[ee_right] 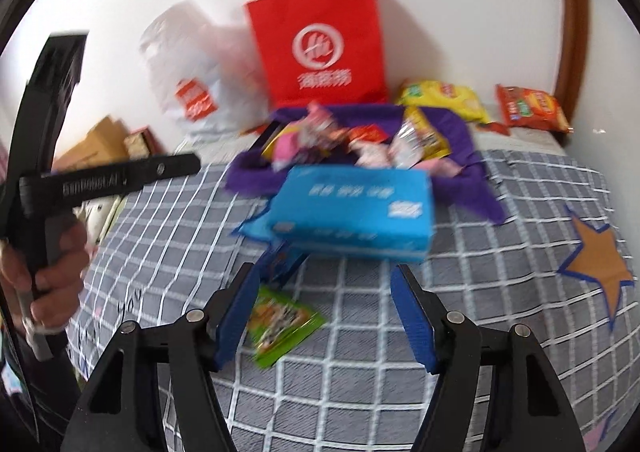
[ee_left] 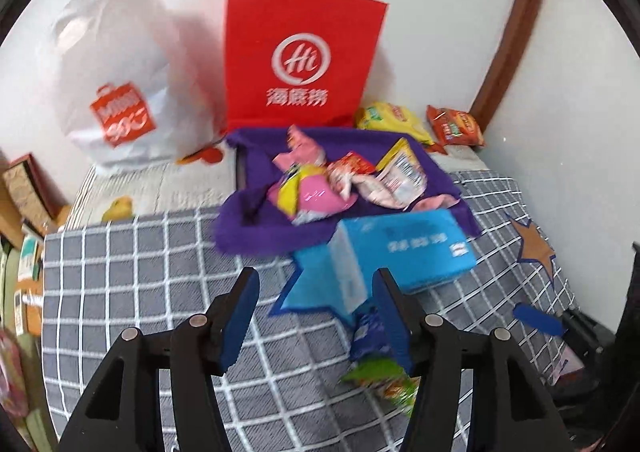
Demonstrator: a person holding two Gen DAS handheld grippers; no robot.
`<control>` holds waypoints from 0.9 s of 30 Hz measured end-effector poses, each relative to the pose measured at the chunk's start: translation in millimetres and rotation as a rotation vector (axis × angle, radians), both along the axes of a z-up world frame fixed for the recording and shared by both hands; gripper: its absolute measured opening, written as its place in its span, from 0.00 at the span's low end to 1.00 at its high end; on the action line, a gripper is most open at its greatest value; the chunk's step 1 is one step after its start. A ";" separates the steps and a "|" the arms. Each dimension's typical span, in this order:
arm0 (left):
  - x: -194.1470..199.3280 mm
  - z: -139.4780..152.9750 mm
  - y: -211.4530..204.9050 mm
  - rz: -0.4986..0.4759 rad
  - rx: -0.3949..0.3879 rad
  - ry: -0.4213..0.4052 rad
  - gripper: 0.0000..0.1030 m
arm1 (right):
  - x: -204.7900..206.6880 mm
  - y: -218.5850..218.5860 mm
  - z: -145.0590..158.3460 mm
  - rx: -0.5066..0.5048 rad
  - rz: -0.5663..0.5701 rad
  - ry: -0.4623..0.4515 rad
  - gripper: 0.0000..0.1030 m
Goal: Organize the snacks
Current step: 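Grasp the green snack bag with the right gripper while the left grasps the dark blue packet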
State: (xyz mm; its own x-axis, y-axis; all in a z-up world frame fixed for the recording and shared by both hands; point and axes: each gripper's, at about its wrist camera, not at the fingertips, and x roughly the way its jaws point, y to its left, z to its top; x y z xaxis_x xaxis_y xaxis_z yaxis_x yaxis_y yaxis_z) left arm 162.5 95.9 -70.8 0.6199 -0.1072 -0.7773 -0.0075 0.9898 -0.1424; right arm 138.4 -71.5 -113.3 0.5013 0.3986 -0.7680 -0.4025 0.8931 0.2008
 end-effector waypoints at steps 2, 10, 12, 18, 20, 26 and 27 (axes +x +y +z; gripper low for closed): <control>-7.0 -6.7 6.8 0.017 0.007 0.011 0.55 | -2.6 11.4 -17.4 0.012 0.036 0.026 0.66; -29.8 -31.1 32.8 0.057 0.014 0.059 0.55 | -3.5 51.3 -61.9 -0.038 0.116 0.047 0.66; -32.7 -35.1 36.8 0.063 0.010 0.065 0.55 | -1.3 58.0 -68.7 -0.067 0.127 0.048 0.66; -33.5 -43.4 36.1 0.034 -0.003 0.077 0.55 | -1.4 62.1 -83.3 -0.129 0.103 0.012 0.66; -31.6 -44.7 33.9 0.018 -0.011 0.074 0.55 | -3.9 58.6 -81.7 -0.128 0.104 0.001 0.59; -25.4 -49.8 21.1 -0.038 -0.061 0.072 0.55 | -13.1 34.4 -61.1 -0.063 0.044 -0.035 0.57; -24.2 -51.1 18.5 -0.049 -0.071 0.074 0.55 | -15.0 31.0 -57.0 -0.056 0.031 -0.041 0.57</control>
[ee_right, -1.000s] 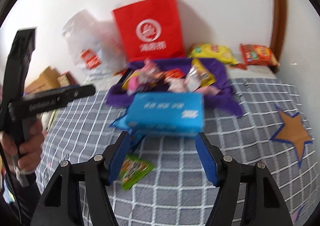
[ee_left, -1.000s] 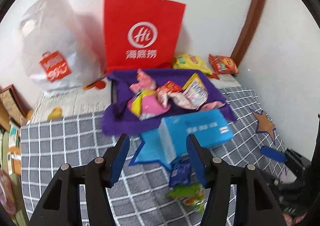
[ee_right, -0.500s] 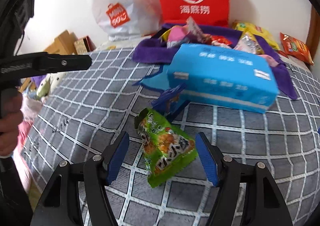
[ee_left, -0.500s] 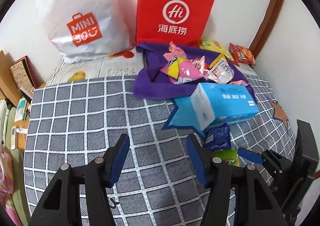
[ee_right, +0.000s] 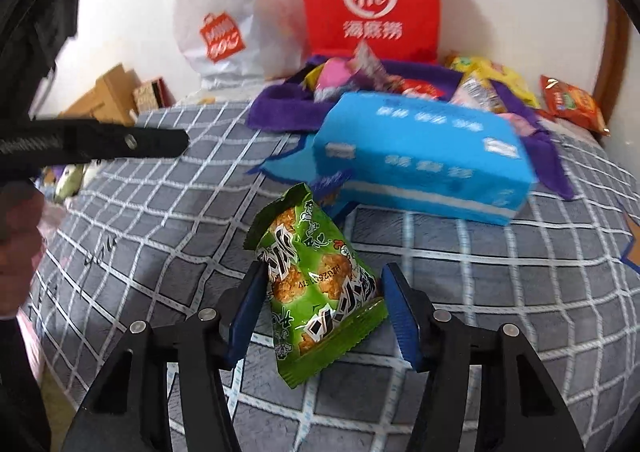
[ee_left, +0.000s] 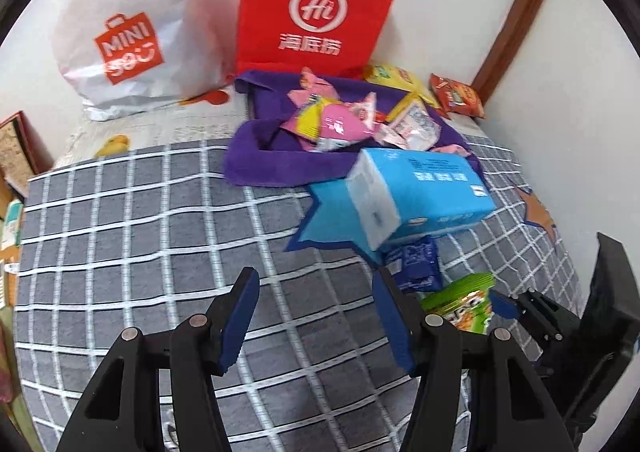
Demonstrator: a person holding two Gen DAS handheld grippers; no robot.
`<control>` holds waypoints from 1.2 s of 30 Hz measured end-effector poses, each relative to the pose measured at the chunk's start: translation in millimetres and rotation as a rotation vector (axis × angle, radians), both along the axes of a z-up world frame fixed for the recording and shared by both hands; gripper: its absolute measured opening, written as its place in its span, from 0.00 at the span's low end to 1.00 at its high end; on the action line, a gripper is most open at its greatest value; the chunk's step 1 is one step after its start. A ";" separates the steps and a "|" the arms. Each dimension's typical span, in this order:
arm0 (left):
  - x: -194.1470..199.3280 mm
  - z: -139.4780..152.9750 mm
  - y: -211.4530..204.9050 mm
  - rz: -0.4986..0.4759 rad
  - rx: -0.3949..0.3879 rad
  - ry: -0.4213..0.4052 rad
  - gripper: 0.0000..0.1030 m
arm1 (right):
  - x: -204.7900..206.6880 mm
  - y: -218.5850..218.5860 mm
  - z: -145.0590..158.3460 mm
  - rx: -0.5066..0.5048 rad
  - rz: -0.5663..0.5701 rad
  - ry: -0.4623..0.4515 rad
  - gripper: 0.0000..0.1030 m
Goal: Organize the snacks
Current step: 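Grasp the green snack bag with the right gripper while the left grasps the dark blue packet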
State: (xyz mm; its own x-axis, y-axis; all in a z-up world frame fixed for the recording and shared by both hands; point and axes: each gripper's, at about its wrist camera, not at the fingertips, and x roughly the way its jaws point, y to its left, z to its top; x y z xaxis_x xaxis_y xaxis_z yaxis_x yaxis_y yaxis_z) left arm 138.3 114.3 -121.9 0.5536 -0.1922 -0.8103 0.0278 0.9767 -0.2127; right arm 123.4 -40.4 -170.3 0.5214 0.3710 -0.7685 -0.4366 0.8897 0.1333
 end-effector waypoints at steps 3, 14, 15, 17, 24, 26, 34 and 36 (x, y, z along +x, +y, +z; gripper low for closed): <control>4.5 -4.9 -10.1 -0.043 -0.026 0.005 0.55 | -5.5 -16.7 10.6 0.003 -0.049 -0.030 0.57; 24.7 -33.6 -61.0 -0.166 -0.044 0.060 0.55 | 10.9 -97.0 19.3 -0.007 -0.369 -0.087 0.57; 26.1 -37.5 -64.4 -0.173 -0.041 0.068 0.55 | 13.5 -99.9 15.9 -0.008 -0.383 -0.081 0.57; 28.9 -47.1 -68.5 -0.183 -0.048 0.089 0.55 | 18.3 -107.9 7.8 -0.006 -0.407 -0.065 0.57; 32.8 -63.9 -63.2 -0.157 -0.115 0.118 0.55 | 26.2 -115.1 -17.4 -0.065 -0.421 -0.035 0.57; 33.6 -64.5 -63.1 -0.156 -0.134 0.112 0.59 | 30.7 -116.5 -21.5 -0.057 -0.421 -0.034 0.56; 35.0 -66.0 -91.8 -0.169 -0.017 0.077 0.74 | 55.5 -122.9 -21.0 -0.051 -0.405 -0.058 0.54; 35.5 -66.8 -97.2 -0.164 0.014 0.067 0.74 | 60.0 -125.9 -24.1 -0.014 -0.386 -0.030 0.54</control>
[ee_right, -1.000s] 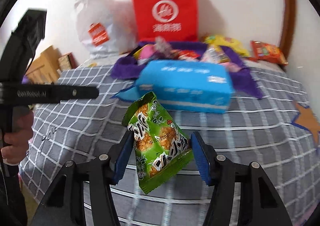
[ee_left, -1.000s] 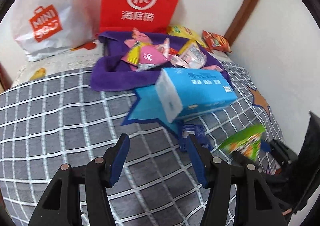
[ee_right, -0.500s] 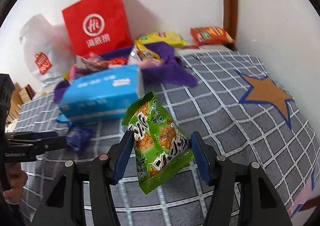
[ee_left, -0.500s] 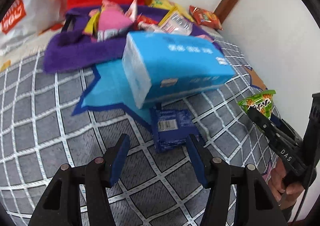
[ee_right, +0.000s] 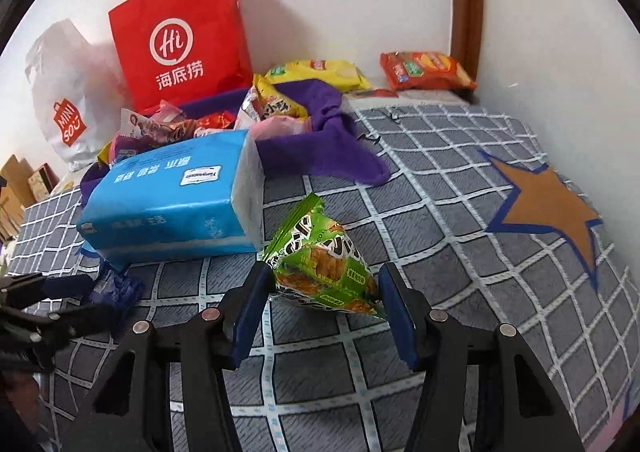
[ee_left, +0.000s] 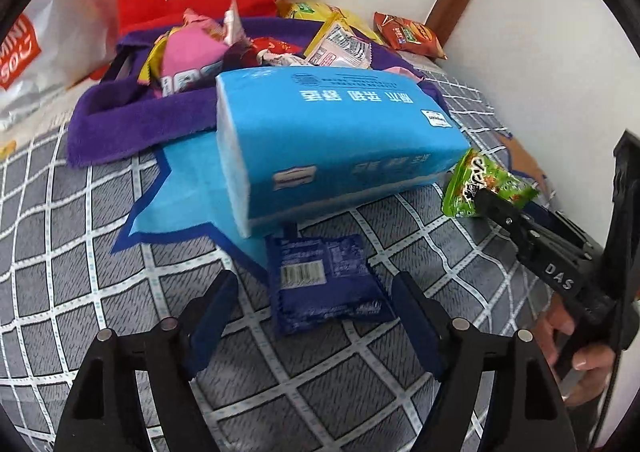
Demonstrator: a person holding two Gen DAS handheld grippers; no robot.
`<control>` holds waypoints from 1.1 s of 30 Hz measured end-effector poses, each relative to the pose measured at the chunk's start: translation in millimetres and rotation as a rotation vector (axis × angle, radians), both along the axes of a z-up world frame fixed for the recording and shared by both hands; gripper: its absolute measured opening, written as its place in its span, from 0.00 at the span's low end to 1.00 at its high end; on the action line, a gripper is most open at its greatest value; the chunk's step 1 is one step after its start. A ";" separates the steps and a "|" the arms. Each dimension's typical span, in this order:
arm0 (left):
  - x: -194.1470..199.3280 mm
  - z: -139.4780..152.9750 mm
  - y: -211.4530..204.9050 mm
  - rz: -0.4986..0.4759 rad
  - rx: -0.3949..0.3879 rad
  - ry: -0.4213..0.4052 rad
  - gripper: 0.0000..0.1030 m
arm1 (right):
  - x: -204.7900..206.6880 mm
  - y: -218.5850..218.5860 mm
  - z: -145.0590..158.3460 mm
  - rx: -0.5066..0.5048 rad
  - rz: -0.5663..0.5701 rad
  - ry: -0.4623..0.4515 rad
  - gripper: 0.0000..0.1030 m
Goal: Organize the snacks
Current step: 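Grasp the green snack bag with the right gripper while the left grasps the dark blue packet, then carry the green snack bag and dark blue packet over the purple cloth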
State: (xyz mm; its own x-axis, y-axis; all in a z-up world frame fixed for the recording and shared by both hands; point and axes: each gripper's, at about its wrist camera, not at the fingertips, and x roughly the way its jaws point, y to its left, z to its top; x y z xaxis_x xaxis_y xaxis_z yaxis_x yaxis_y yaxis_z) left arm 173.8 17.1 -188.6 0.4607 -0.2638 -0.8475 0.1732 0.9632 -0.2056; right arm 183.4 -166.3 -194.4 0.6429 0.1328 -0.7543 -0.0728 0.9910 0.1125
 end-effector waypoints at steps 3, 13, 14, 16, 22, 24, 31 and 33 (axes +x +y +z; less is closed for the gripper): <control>-0.3 -2.0 -9.8 0.008 0.068 -0.025 0.75 | 1.1 -5.5 -3.6 0.052 0.020 0.026 0.54; -9.1 -1.2 -12.0 -0.035 0.175 -0.079 0.55 | -20.5 -9.7 21.5 0.006 0.118 -0.036 0.77; -10.0 -1.5 -10.5 -0.037 0.177 -0.078 0.55 | -22.6 -10.7 24.5 0.007 0.128 -0.052 0.78; -16.2 -1.3 -3.2 -0.042 0.171 -0.076 0.58 | -26.1 -12.5 30.6 -0.008 0.139 -0.090 0.80; -17.2 -4.3 -8.6 -0.048 0.180 -0.092 0.72 | -4.8 -17.1 28.4 0.019 0.144 -0.076 0.82; -18.2 -5.9 -13.7 -0.046 0.210 -0.115 0.73 | 3.6 -14.9 20.3 0.029 0.157 -0.047 0.82; -20.5 -6.0 -11.2 -0.018 0.199 -0.139 0.66 | 15.1 -5.3 -7.9 0.029 0.182 0.042 0.79; -20.3 -5.4 -9.1 -0.008 0.197 -0.142 0.60 | 16.1 -4.6 -10.0 0.022 0.176 0.053 0.69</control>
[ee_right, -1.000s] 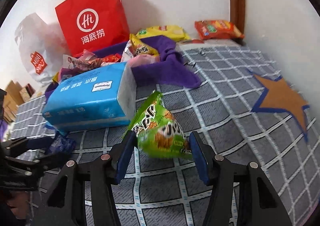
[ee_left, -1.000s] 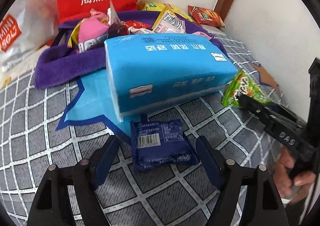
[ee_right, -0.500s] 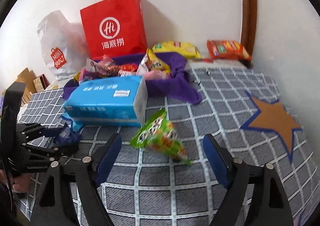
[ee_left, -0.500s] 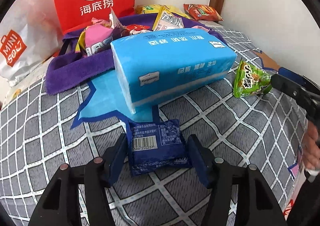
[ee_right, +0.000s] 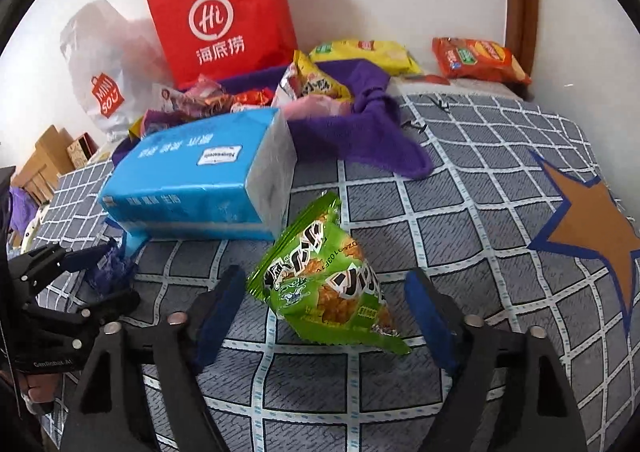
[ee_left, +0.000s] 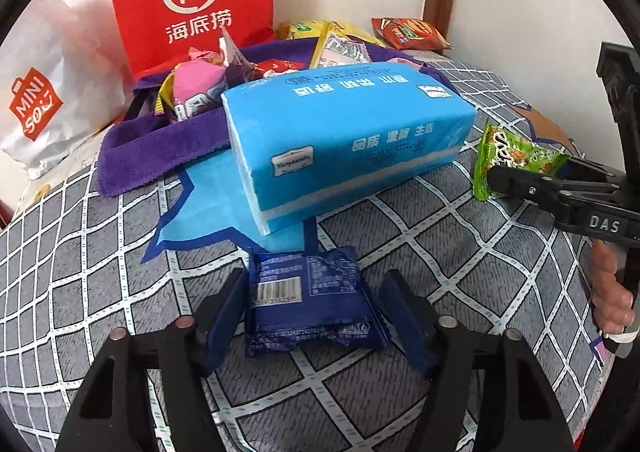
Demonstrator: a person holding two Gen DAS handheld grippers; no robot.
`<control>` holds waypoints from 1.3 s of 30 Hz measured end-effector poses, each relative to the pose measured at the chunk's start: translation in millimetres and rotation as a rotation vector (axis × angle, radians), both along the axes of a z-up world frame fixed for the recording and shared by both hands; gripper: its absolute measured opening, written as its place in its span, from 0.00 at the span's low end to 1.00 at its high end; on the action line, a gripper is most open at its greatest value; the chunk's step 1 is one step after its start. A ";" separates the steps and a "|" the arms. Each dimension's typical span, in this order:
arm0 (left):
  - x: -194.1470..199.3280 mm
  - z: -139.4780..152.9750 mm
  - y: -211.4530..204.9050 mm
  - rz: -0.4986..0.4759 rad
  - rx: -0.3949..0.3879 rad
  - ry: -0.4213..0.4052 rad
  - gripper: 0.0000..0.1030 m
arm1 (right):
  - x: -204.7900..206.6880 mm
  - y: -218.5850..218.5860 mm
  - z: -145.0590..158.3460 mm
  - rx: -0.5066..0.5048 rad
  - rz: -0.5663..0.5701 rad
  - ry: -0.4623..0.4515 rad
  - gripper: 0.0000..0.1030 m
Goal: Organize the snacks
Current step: 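Carry the green snack bag and dark blue packet over the purple cloth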
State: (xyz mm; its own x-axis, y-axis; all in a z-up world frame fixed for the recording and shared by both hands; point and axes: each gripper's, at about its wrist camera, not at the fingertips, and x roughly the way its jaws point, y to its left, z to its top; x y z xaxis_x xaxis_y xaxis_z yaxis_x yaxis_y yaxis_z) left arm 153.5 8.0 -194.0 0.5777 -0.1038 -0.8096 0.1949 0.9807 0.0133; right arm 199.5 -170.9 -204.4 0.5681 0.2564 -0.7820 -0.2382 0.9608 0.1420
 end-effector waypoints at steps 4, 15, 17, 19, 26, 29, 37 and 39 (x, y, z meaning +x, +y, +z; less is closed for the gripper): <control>0.8 1.3 5.6 0.006 -0.012 -0.002 0.52 | -4.4 -1.6 1.9 -0.004 -0.011 -0.013 0.56; -13.8 13.5 26.1 0.017 -0.104 0.027 0.48 | -33.8 -2.3 32.4 0.031 -0.040 -0.042 0.55; -17.5 18.6 30.3 0.025 -0.127 0.025 0.48 | -39.0 0.5 38.3 0.046 -0.038 -0.039 0.55; -22.0 26.3 34.6 0.029 -0.147 0.023 0.48 | -43.2 3.7 43.5 0.048 -0.045 -0.042 0.55; -32.8 53.7 44.2 0.045 -0.196 -0.004 0.48 | -54.6 16.6 64.5 0.083 -0.047 -0.035 0.55; -36.5 64.9 48.1 0.050 -0.222 -0.016 0.48 | -59.2 23.8 74.6 0.073 -0.046 -0.041 0.55; -45.3 84.5 52.4 0.042 -0.259 -0.016 0.48 | -77.1 41.2 104.1 0.057 -0.024 -0.091 0.55; -47.0 88.3 51.0 0.037 -0.261 -0.015 0.48 | -77.3 45.6 108.9 0.049 -0.023 -0.091 0.55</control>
